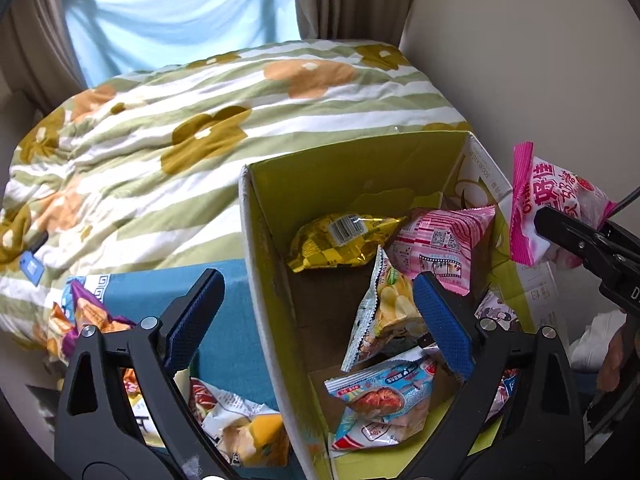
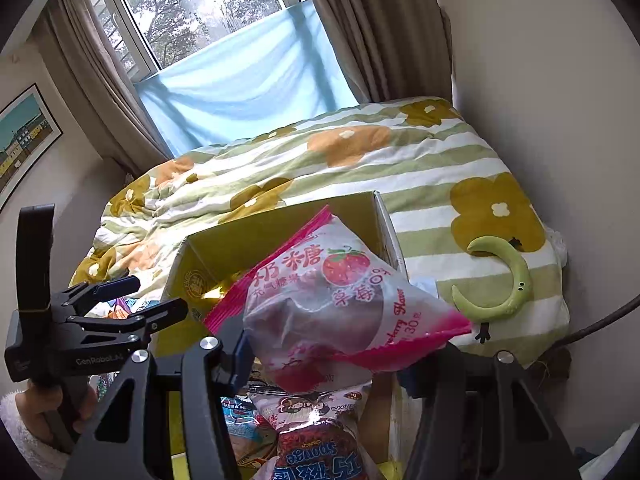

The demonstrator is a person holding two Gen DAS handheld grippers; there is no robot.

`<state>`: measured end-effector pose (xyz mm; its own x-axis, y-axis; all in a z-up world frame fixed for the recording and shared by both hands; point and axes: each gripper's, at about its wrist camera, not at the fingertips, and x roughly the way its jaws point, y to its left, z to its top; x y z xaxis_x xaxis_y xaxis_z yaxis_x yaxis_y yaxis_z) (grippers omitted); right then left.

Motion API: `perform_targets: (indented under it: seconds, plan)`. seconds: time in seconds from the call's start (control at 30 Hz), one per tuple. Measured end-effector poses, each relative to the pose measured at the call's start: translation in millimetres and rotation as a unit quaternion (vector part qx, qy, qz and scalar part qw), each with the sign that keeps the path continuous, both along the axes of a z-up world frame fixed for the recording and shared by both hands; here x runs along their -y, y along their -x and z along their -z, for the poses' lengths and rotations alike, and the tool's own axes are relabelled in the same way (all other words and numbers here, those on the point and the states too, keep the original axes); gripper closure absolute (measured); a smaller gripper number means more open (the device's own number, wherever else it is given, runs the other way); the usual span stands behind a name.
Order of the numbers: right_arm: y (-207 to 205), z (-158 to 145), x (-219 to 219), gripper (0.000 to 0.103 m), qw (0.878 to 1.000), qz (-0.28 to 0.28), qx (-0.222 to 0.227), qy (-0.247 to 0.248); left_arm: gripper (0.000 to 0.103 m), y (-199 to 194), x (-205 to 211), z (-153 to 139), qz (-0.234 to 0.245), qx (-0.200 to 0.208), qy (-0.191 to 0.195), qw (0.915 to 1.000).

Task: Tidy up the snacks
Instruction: 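Carry both bags over the cardboard box and open both grippers to drop them, then withdraw both grippers from the box back toward the remaining snacks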

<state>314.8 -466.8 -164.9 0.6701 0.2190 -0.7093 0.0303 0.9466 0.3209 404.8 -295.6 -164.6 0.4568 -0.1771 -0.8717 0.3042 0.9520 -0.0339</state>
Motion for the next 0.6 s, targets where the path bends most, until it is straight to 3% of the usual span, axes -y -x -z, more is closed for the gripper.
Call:
perform_targets:
  seconds: [0.27,0.4,0.5,0.53,0.57,0.6]
  plan:
    - [-43,3,-20,0.049,0.999,-0.047,-0.021,0.018,0.009,6,-25,1,-0.038,-0.012,0.023,0.9989]
    - [-64,8,-25,0.049,0.998,-0.055,-0.03,0.017,0.009,11,-32,4,-0.052,-0.012,0.014,0.9985]
    - [-74,15,-31,0.033,0.997,-0.059,-0.033,0.023,0.009,17,-35,8,-0.061,-0.019,0.021,0.9977]
    - [-75,18,-33,0.016,0.997,-0.065,-0.035,0.021,0.009,20,-36,10,-0.062,-0.023,0.025,0.9975]
    - [-74,19,-36,0.01,0.996,-0.076,-0.038,0.017,0.009,24,-36,11,-0.064,-0.026,0.026,0.9973]
    - [-71,20,-38,0.01,0.996,-0.084,-0.036,0.015,0.009,27,-36,12,-0.065,-0.027,0.025,0.9972]
